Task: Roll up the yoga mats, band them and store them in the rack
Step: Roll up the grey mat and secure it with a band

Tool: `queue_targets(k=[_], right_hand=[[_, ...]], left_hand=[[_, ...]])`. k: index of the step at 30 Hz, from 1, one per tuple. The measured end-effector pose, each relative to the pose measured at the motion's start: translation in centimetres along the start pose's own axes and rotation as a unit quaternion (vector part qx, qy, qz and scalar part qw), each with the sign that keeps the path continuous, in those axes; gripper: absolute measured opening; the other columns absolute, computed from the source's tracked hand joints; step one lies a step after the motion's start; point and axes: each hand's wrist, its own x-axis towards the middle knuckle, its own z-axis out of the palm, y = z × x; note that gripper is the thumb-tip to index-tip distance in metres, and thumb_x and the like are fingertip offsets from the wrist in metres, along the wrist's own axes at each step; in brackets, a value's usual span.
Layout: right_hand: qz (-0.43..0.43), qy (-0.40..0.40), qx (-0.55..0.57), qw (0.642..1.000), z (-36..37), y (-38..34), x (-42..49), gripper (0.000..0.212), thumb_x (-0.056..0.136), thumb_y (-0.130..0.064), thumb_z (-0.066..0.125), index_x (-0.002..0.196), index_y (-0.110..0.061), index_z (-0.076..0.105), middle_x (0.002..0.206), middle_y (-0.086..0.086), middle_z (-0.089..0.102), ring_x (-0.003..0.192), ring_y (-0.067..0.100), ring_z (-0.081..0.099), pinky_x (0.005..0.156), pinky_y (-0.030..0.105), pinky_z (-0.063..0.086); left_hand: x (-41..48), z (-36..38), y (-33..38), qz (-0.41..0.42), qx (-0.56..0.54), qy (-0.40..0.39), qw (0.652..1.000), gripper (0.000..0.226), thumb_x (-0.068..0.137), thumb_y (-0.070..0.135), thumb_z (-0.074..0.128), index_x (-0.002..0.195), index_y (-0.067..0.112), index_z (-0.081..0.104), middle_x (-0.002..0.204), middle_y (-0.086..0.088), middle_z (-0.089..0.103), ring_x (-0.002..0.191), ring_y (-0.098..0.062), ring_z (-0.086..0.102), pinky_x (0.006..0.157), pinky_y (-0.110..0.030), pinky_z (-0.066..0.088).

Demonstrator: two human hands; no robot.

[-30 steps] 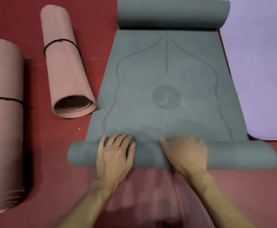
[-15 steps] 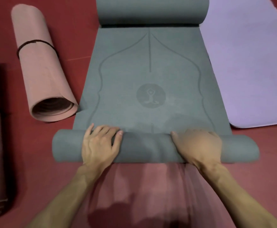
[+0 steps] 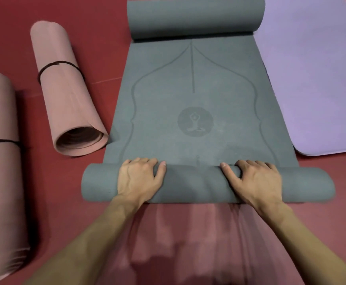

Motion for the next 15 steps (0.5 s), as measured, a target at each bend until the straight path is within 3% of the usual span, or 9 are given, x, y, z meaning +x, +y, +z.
queue_targets(k=[3,7,9,11,13,15], right_hand=[[-0.009,-0.008,-0.013,1.000,-0.3,0.1,0.2,0.072,0.091,-0.077,0.026,0.069,-0.023,0.069,0.068,0.000,0.068,0.074,0.027,0.067,0.073,0.038,0.044],[-0.001,-0.020,-0.011,1.000,0.2,0.0,-0.3,0.072,0.092,-0.076,0.024,0.072,-0.023,0.070,0.071,0.000,0.069,0.077,0.027,0.067,0.078,0.039,0.045],[0.002,-0.009,0.006,1.000,0.4,-0.2,-0.5,0.071,0.094,-0.072,0.027,0.077,-0.021,0.073,0.077,0.002,0.072,0.081,0.030,0.068,0.088,0.043,0.047],[0.001,0.021,0.028,0.999,0.4,-0.5,-0.9,0.062,0.098,-0.063,0.033,0.094,-0.019,0.077,0.096,0.004,0.077,0.097,0.032,0.070,0.106,0.051,0.042],[-0.018,0.045,0.050,0.998,0.5,-1.2,-1.7,0.056,0.101,-0.054,0.038,0.118,-0.015,0.074,0.123,0.006,0.074,0.120,0.031,0.065,0.117,0.058,0.032],[-0.053,0.048,0.062,0.995,0.7,-2.5,-2.7,0.058,0.102,-0.054,0.039,0.132,-0.013,0.068,0.138,0.008,0.067,0.133,0.030,0.057,0.121,0.058,0.027]], left_hand=[[-0.8,-0.5,0.2,-0.013,0.005,0.001,1.000,0.050,0.098,0.053,0.032,0.069,0.021,0.057,0.069,-0.004,0.069,0.073,-0.031,0.069,0.074,-0.041,0.045],[-1.2,0.0,0.1,-0.009,-0.012,0.020,1.000,0.049,0.097,0.052,0.033,0.072,0.020,0.062,0.072,-0.006,0.070,0.076,-0.033,0.070,0.074,-0.040,0.047],[-1.2,0.7,0.0,0.007,-0.024,0.029,0.999,0.051,0.099,0.050,0.033,0.101,0.019,0.073,0.099,-0.007,0.076,0.104,-0.031,0.071,0.096,-0.044,0.048],[-1.2,1.1,-0.3,0.025,-0.023,0.033,0.999,0.058,0.101,0.050,0.033,0.139,0.019,0.064,0.142,-0.006,0.064,0.141,-0.027,0.051,0.121,-0.050,0.032],[-0.8,1.1,-0.5,0.028,-0.030,0.017,0.999,0.065,0.101,0.054,0.029,0.152,0.022,0.052,0.159,-0.005,0.048,0.154,-0.023,0.033,0.126,-0.050,0.025],[-0.1,1.0,-0.6,0.027,-0.040,0.007,0.999,0.068,0.100,0.056,0.026,0.155,0.023,0.047,0.163,-0.005,0.042,0.156,-0.022,0.028,0.126,-0.048,0.023]])
